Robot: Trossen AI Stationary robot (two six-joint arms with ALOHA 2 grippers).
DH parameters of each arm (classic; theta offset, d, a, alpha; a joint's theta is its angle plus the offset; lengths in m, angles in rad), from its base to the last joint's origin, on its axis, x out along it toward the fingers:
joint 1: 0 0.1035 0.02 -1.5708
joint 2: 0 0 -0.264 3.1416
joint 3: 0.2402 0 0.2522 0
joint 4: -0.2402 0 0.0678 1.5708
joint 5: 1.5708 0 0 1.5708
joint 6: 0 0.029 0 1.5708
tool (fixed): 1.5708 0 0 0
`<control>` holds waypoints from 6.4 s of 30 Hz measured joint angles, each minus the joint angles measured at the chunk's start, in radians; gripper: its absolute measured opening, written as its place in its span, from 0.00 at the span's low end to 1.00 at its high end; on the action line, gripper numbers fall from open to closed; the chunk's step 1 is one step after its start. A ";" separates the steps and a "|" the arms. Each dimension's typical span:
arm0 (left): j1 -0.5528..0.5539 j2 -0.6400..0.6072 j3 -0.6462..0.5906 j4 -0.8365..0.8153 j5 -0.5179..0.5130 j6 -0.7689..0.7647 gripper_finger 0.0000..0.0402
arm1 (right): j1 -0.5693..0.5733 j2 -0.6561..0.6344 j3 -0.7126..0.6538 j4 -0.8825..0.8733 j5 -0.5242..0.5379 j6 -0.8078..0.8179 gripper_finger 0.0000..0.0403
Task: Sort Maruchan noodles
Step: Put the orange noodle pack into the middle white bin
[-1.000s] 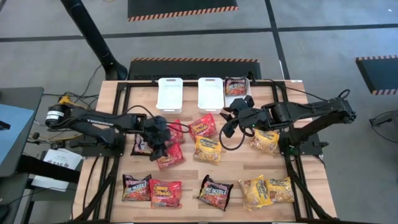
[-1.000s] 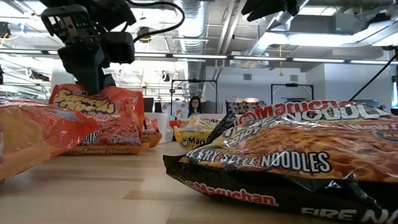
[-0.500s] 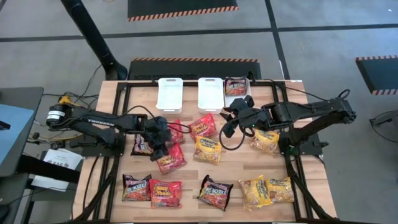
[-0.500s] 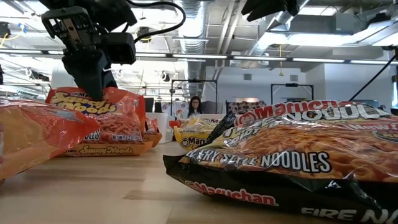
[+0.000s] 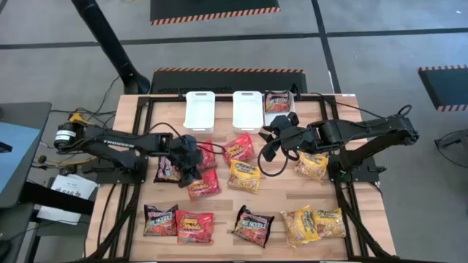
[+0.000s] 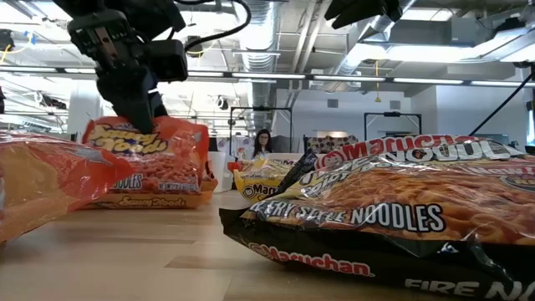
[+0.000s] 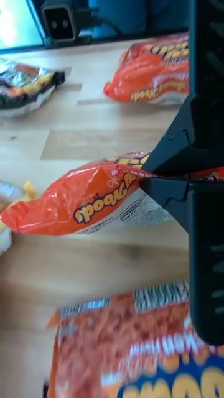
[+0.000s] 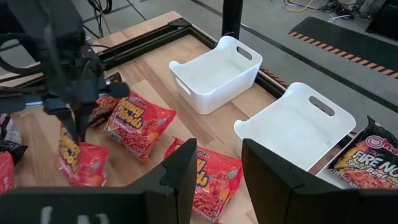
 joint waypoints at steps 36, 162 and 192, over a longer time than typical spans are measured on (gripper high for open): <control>0.140 0.000 0.000 0.082 0.068 -0.010 0.00 | -0.163 0.200 0.002 0.334 -0.477 -0.493 0.43; 0.129 -0.001 0.000 0.201 0.027 -0.028 0.00 | -0.138 0.679 0.194 0.300 -0.778 -0.400 0.01; 0.213 -0.330 0.000 0.233 -0.003 -0.009 0.00 | -0.195 0.678 0.611 -0.230 -0.558 -0.567 0.01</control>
